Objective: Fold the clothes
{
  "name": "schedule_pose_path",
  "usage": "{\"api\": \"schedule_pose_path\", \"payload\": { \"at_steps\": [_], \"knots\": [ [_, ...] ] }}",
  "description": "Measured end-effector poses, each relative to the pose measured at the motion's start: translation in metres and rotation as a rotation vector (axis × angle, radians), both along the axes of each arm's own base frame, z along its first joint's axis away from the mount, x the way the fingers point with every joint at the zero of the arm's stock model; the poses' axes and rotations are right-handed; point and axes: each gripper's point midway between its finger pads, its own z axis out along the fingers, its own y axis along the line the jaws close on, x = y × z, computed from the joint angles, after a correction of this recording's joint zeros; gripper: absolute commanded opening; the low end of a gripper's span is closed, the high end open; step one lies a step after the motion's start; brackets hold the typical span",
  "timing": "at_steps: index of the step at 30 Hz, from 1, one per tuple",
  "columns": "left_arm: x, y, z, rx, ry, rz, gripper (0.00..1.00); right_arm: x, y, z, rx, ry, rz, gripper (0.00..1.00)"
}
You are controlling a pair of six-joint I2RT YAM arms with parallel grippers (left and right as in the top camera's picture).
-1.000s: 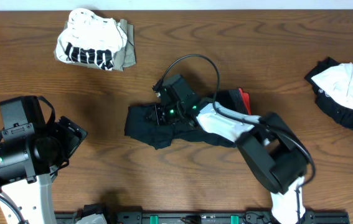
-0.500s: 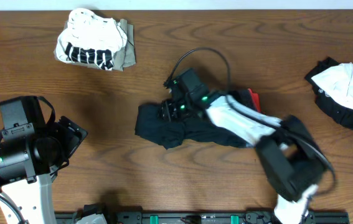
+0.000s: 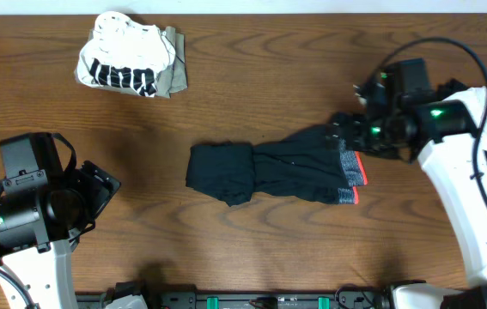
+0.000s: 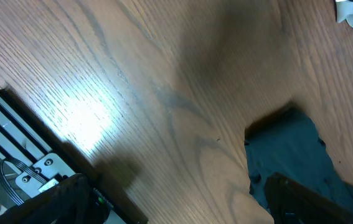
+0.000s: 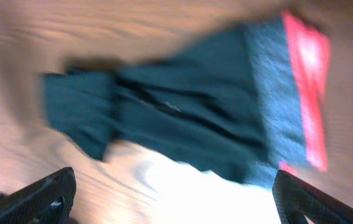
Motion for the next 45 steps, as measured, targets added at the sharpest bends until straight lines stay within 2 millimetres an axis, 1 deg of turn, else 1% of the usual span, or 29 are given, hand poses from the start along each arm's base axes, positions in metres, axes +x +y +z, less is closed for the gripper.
{"api": "schedule_pose_path", "payload": {
  "at_steps": [1, 4, 8, 13, 24, 27, 36, 42, 45],
  "knots": [
    [0.000, 0.000, 0.000, 0.000, 0.000, 0.000, 0.92, -0.003, -0.013, -0.006, -0.013, 0.030, -0.015, 0.99],
    [-0.001, 0.000, -0.003, -0.002, 0.008, 0.000, 0.92, -0.005, -0.041, -0.022, -0.030, 0.078, -0.036, 0.99],
    [-0.004, -0.001, -0.011, -0.009, 0.032, 0.000, 0.92, -0.006, -0.059, -0.041, -0.017, 0.102, -0.023, 0.99],
    [-0.006, -0.002, -0.017, -0.015, 0.051, 0.000, 0.92, -0.005, -0.073, -0.064, 0.025, 0.136, -0.014, 0.99],
    [-0.005, -0.001, -0.017, -0.014, 0.047, 0.000, 0.92, 0.001, -0.077, -0.109, 0.132, 0.202, 0.055, 0.98],
    [-0.005, -0.001, -0.017, -0.014, 0.047, 0.000, 0.92, 0.003, -0.074, -0.116, 0.157, 0.202, 0.081, 0.99],
    [-0.006, -0.002, -0.017, -0.015, 0.052, 0.000, 0.92, 0.006, -0.071, -0.124, 0.176, 0.176, 0.107, 0.99],
    [-0.008, -0.002, -0.017, -0.017, 0.058, 0.000, 0.92, -0.005, -0.068, -0.139, 0.185, 0.190, 0.118, 0.99],
    [-0.008, -0.002, -0.017, -0.017, 0.058, 0.000, 0.92, -0.007, -0.066, -0.143, 0.197, 0.190, 0.119, 0.99]
  ]
}}
